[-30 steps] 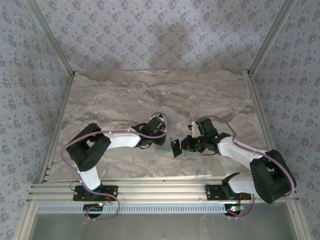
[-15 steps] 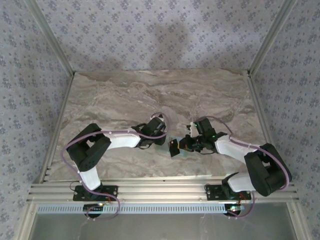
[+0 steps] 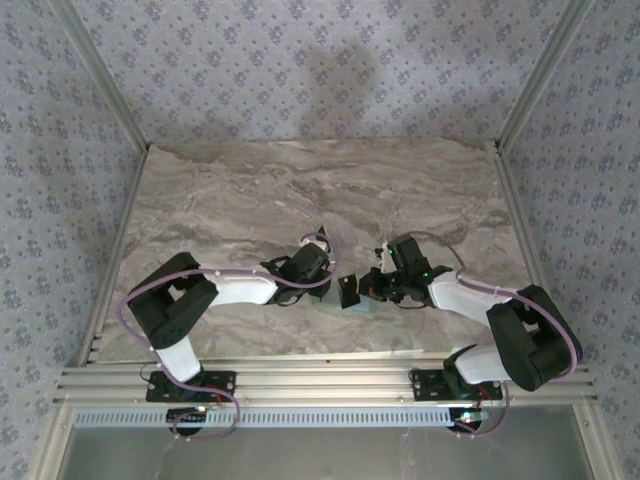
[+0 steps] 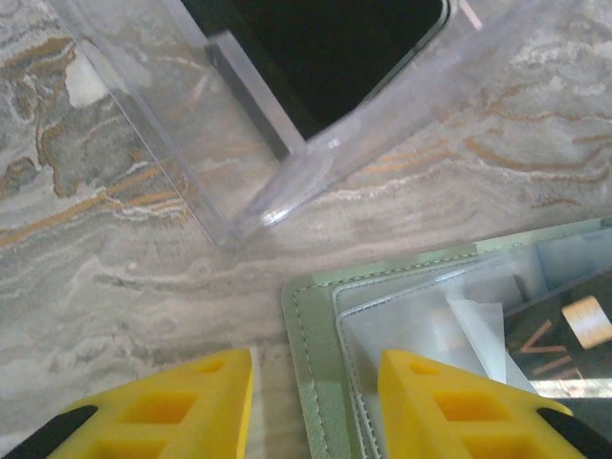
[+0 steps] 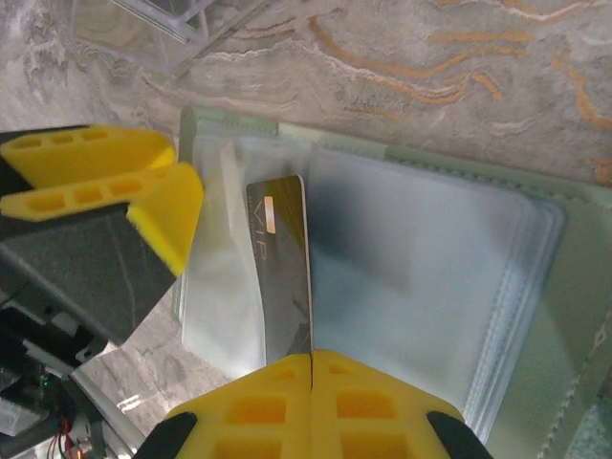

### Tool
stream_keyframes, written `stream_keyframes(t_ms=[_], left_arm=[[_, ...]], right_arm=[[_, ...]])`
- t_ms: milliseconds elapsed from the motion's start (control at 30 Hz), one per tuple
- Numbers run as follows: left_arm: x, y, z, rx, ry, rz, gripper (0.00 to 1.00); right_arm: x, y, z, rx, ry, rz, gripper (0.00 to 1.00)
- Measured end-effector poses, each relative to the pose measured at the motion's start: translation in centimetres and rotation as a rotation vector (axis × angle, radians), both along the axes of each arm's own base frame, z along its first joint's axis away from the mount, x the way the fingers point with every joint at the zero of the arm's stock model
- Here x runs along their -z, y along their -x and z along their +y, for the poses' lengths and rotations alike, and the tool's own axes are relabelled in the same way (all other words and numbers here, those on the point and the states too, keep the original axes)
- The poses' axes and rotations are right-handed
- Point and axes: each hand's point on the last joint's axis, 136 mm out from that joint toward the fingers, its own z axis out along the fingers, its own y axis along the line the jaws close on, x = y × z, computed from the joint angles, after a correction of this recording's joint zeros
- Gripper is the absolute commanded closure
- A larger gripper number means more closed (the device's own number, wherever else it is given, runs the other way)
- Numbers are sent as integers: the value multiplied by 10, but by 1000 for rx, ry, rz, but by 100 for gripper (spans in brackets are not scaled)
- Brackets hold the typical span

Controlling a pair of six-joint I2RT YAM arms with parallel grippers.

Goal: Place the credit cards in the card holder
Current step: Insert the credit card into the card slot.

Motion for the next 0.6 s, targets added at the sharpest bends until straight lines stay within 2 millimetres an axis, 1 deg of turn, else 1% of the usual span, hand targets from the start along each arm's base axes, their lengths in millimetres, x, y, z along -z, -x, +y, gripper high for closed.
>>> stream_keyframes(t_ms=[133,300,600], left_arm=[[0,7,1,5,8,1,61],[0,9,1,0,17,1,62],[0,9,1,-9,21,3,64]], right_arm=[[0,-2,2,7,7,-18,100],[3,-2,7,10,13,-25,100],[4,7,20,-24,10,-35,100]])
